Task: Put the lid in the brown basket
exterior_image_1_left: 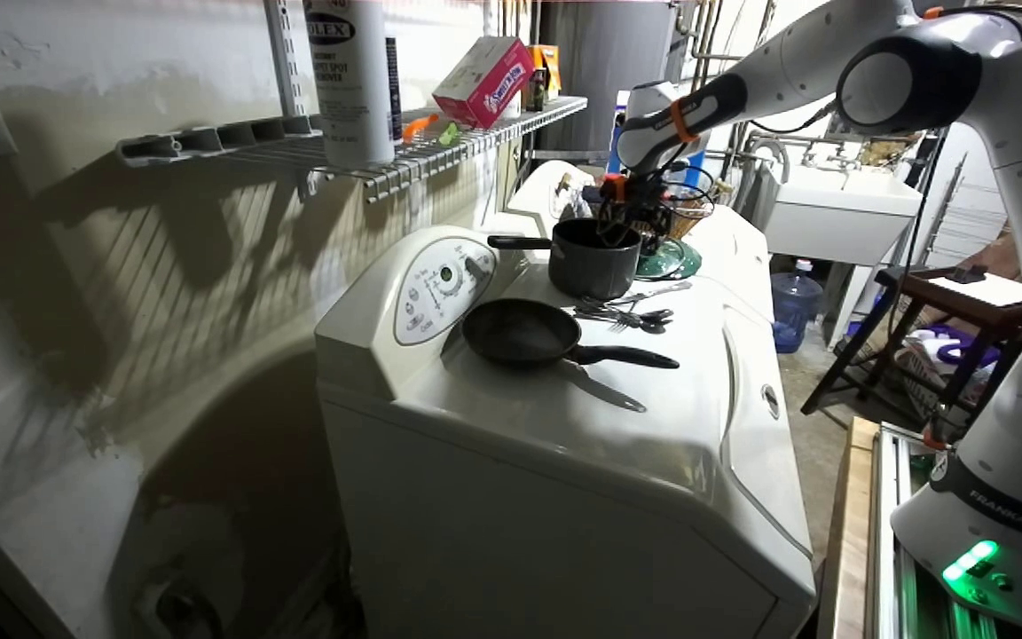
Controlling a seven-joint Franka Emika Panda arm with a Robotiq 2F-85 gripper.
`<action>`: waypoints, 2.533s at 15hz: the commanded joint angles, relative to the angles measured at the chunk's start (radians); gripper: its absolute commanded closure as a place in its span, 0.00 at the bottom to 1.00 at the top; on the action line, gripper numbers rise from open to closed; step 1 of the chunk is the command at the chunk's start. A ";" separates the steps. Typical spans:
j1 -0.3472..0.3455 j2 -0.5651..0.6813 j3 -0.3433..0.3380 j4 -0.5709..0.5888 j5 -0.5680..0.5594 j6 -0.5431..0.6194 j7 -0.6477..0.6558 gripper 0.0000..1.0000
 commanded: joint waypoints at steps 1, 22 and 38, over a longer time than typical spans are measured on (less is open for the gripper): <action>0.028 0.004 -0.019 0.041 -0.011 -0.063 0.009 0.47; 0.073 -0.153 -0.064 0.024 -0.259 -0.077 -0.258 0.41; -0.042 0.076 -0.038 0.437 -0.174 -0.115 -0.477 0.66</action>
